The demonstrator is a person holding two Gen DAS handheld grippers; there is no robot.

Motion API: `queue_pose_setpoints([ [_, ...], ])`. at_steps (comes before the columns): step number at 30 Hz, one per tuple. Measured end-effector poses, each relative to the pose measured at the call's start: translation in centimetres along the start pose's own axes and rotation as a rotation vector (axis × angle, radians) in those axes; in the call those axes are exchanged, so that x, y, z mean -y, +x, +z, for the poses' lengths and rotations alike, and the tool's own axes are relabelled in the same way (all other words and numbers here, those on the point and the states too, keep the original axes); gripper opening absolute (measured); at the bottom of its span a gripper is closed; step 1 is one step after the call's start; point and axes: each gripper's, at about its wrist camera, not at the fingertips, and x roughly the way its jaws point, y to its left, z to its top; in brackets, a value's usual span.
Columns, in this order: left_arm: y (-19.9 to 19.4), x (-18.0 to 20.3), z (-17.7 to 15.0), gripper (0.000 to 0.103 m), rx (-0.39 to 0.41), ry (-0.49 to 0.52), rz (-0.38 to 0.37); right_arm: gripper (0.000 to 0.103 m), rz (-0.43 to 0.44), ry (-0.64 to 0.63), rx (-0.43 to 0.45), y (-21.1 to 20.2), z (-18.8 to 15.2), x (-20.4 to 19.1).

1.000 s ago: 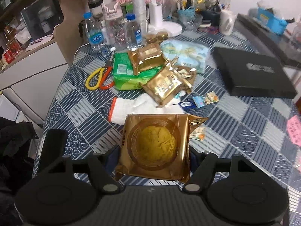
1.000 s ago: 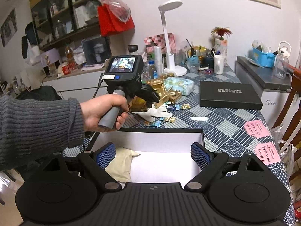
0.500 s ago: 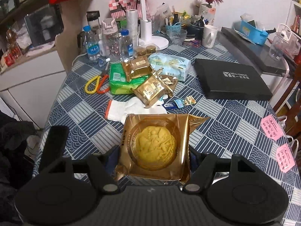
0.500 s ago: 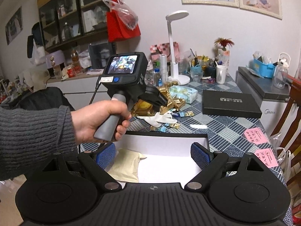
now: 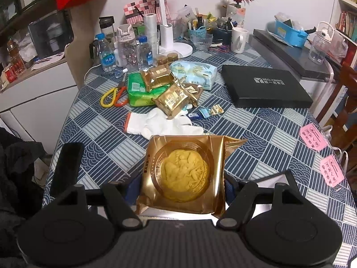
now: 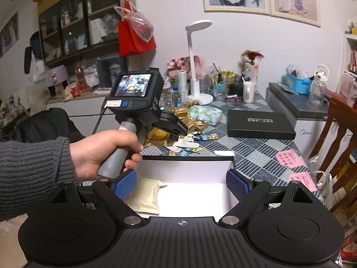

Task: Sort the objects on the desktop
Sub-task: 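Carry the square gold packet with the left tool and lower it into the box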

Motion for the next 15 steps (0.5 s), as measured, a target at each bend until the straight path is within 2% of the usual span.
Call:
queue_pose_setpoints([
  [15,-2.7,-2.4,-3.2,0.085,-0.023,-0.028,-0.034,0.088,-0.016,-0.024,0.016,-1.4,-0.5,-1.3],
])
